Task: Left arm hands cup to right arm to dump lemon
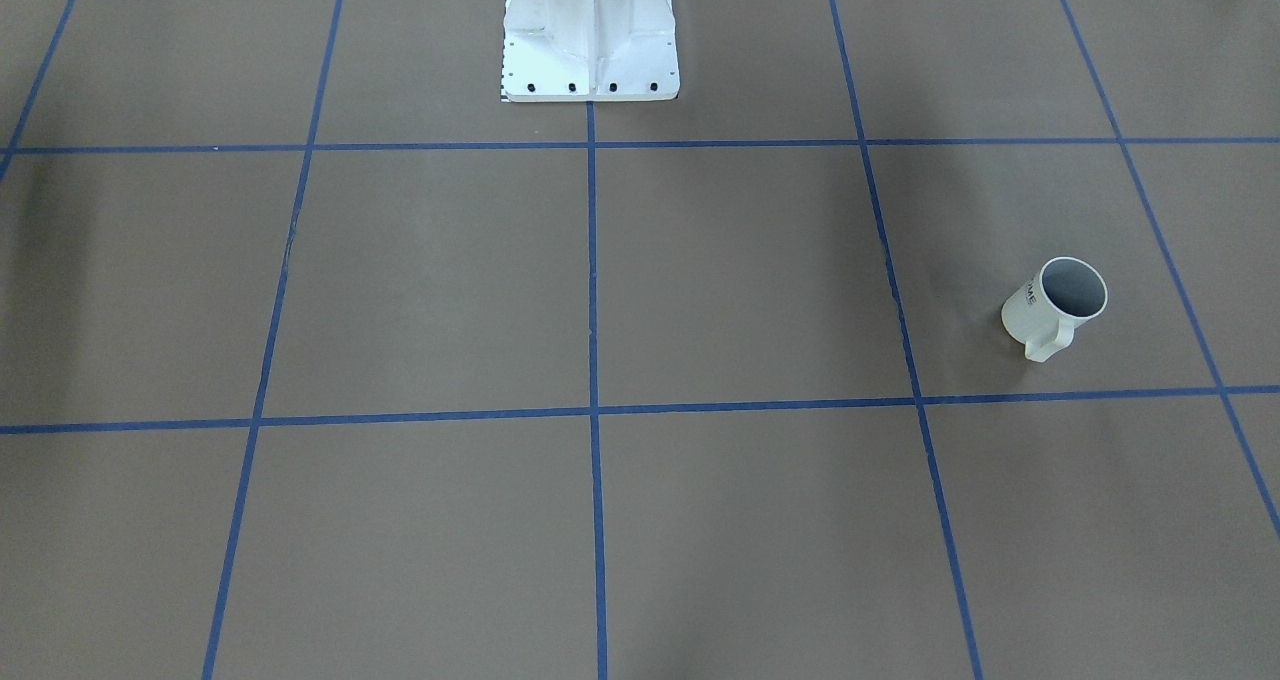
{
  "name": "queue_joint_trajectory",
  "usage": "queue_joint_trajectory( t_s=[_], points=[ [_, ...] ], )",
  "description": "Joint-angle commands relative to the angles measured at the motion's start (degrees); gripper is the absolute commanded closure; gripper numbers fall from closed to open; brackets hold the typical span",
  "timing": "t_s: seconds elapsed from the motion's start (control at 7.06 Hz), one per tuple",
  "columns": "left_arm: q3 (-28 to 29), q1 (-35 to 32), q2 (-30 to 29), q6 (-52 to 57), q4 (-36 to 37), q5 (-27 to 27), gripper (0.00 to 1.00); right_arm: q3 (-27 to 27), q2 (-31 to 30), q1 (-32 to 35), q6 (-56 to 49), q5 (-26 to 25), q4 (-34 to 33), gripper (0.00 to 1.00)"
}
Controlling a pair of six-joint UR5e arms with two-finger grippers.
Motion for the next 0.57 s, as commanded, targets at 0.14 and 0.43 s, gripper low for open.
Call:
queue_joint_trajectory(
  t_s=[0.14,0.43],
  points=[
    [0.84,-0.01,0.04,-0.06,-0.05,0.06,0.00,-0.10,0.32,-0.33,-0.07,0.00,0.01,0.00],
    [0.84,-0.01,0.04,-0.07,-0.05,0.06,0.00,-0.10,0.41,-0.33,0.02,0.00,0.01,0.00]
  ],
)
